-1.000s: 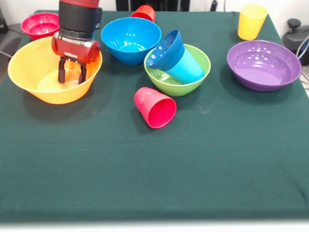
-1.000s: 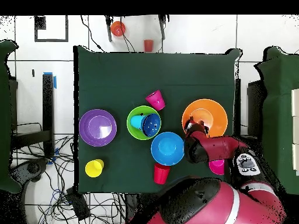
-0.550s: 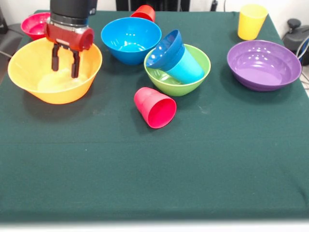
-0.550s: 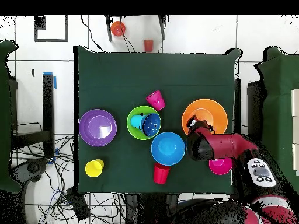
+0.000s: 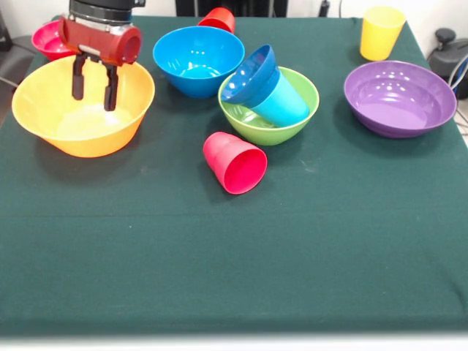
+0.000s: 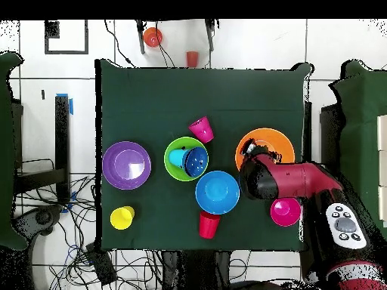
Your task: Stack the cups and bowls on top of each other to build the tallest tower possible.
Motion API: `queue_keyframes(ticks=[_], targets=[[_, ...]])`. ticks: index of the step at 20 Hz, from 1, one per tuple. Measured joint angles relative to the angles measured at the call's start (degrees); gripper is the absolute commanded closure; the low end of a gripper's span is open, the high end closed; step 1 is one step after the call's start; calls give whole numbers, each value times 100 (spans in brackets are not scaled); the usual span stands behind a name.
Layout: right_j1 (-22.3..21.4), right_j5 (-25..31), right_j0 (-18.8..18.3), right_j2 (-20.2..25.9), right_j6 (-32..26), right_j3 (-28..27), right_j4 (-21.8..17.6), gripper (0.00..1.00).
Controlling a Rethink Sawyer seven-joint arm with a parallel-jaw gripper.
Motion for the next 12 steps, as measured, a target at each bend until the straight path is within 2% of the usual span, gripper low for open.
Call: queue_keyframes(ticks=[12], targets=[[-176,1,-147,500,0,305,306,0]])
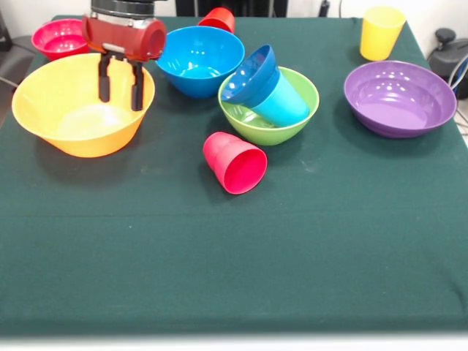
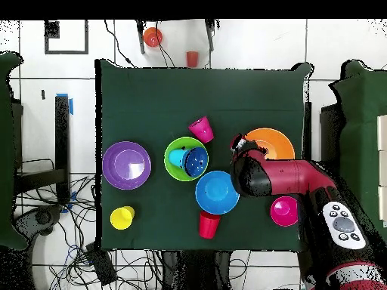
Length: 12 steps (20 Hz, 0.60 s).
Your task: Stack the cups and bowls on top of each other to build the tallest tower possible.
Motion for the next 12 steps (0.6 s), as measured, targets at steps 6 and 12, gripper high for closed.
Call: queue_keyframes(ticks=[6,12], targets=[[22,0,-21,148,0,147,108,0],[101,0,-22,163,0,149,109,0]])
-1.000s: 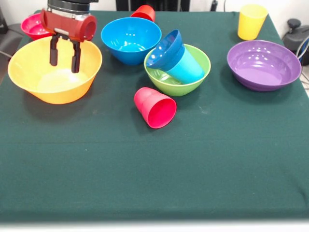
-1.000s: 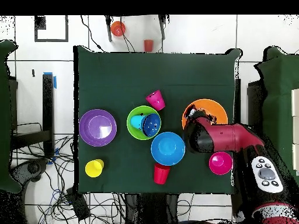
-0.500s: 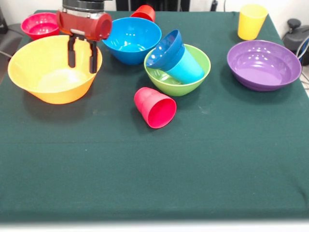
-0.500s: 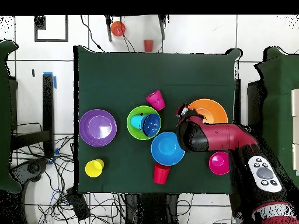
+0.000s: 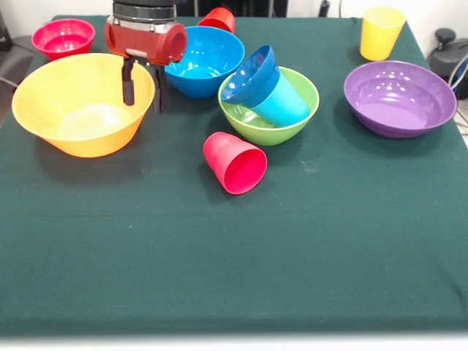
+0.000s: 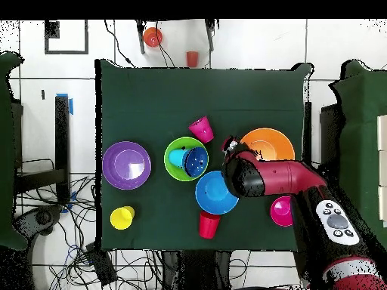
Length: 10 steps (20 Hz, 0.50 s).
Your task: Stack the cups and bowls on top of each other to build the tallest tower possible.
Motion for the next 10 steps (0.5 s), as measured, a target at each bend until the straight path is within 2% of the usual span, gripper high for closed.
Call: queue_keyframes(ticks=[10], targets=[[350,-1,-9,1,0,-62,1,0]])
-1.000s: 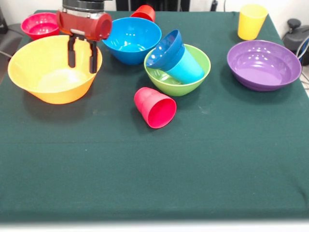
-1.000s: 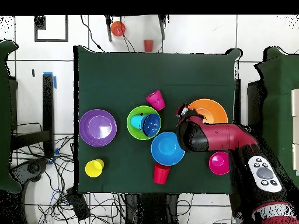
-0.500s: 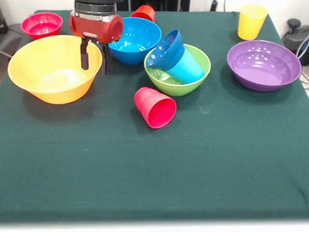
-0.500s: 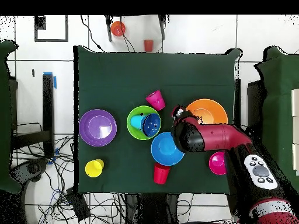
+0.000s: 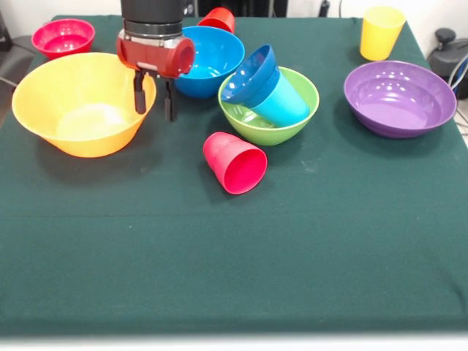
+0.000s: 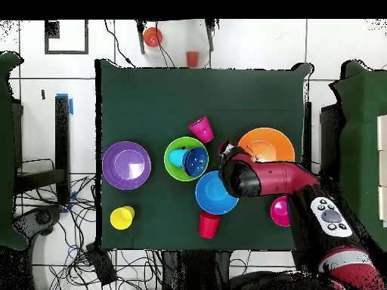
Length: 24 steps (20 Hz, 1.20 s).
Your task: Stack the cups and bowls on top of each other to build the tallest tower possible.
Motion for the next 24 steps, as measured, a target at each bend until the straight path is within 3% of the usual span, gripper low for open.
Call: queue_keyframes(ticks=[19,20,24], targets=[[596,-17,2,4,0,-433,3,0],[615,-19,3,5,0,-444,4,100],[566,-23,37,-35,0,-471,2,100]])
